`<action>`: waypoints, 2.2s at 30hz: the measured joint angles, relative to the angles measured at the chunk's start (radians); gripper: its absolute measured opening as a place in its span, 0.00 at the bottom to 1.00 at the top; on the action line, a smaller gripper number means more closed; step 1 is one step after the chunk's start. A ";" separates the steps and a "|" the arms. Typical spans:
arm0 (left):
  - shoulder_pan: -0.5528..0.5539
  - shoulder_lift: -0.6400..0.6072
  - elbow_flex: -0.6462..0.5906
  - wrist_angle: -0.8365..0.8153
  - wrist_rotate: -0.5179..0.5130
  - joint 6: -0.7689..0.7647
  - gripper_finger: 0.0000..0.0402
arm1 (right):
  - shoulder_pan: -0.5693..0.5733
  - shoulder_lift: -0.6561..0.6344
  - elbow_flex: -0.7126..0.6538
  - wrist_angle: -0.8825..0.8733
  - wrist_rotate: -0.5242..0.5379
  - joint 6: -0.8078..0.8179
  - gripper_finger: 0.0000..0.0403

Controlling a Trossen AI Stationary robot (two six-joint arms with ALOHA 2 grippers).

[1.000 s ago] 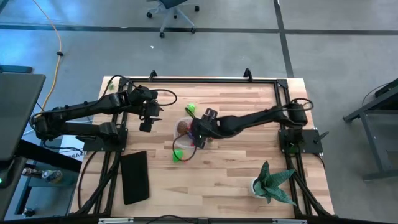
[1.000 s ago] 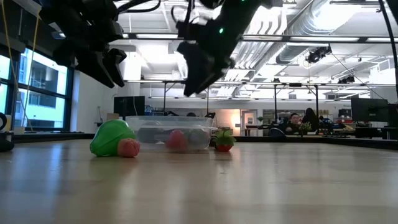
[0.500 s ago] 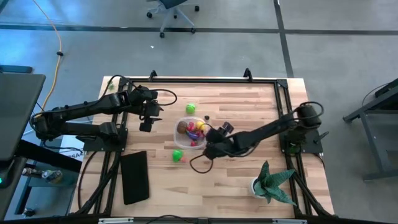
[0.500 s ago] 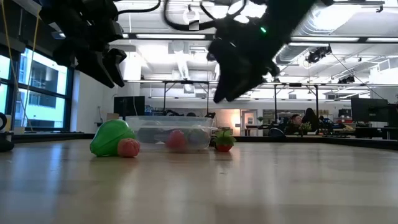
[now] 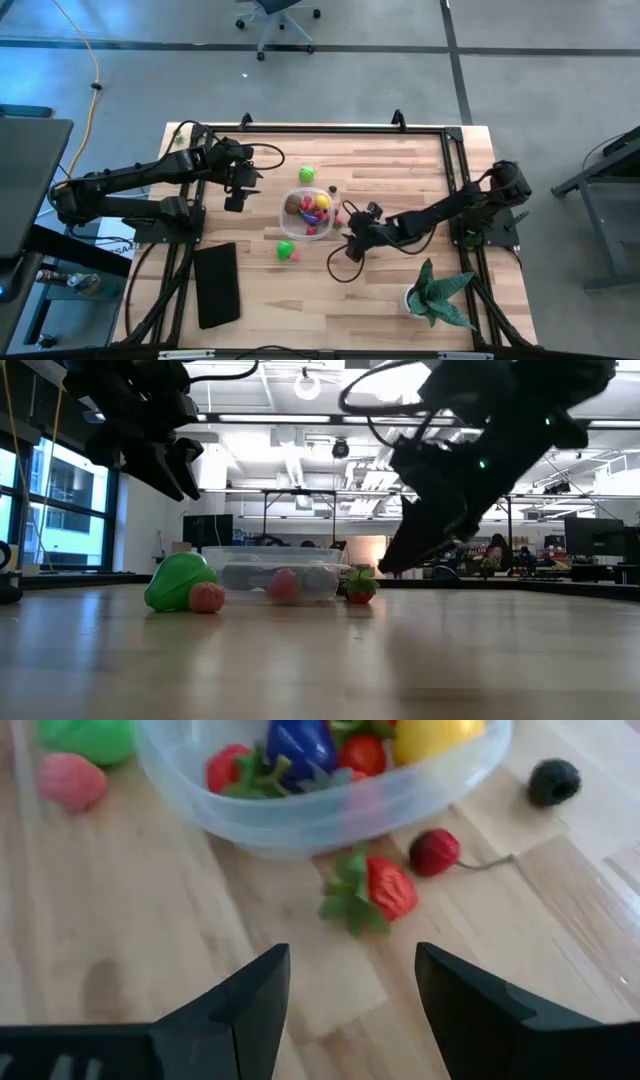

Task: Pick and placing Produce into tupperware
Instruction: Put the strawberry into the transparent bin

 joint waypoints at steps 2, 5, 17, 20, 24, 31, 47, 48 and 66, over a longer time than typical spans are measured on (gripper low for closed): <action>0.000 0.000 0.000 0.000 0.000 0.000 0.48 | -0.011 0.004 -0.035 0.051 -0.007 -0.008 0.52; 0.000 0.000 0.000 0.000 0.000 0.000 0.48 | -0.024 0.013 -0.083 0.128 -0.007 -0.051 0.52; 0.000 0.000 0.000 0.000 -0.023 0.000 0.48 | -0.086 0.107 -0.109 0.324 -0.062 -0.137 0.52; 0.000 0.000 0.000 0.000 -0.038 0.000 0.48 | -0.103 0.116 -0.109 0.350 -0.070 -0.136 0.52; 0.000 0.000 0.000 0.000 -0.052 0.000 0.48 | -0.119 0.115 -0.109 0.374 -0.089 -0.141 0.52; 0.000 0.000 0.000 0.000 -0.053 0.000 0.48 | -0.137 0.115 -0.109 0.416 -0.139 -0.190 0.52; 0.000 0.000 0.000 0.000 -0.052 0.000 0.48 | -0.157 0.171 -0.041 0.357 -0.198 -0.246 0.52; 0.000 0.000 0.000 0.000 -0.052 0.000 0.48 | -0.157 0.173 -0.039 0.360 -0.201 -0.246 0.52; 0.000 0.000 0.000 0.000 -0.052 0.000 0.48 | -0.157 0.174 -0.040 0.357 -0.192 -0.243 0.41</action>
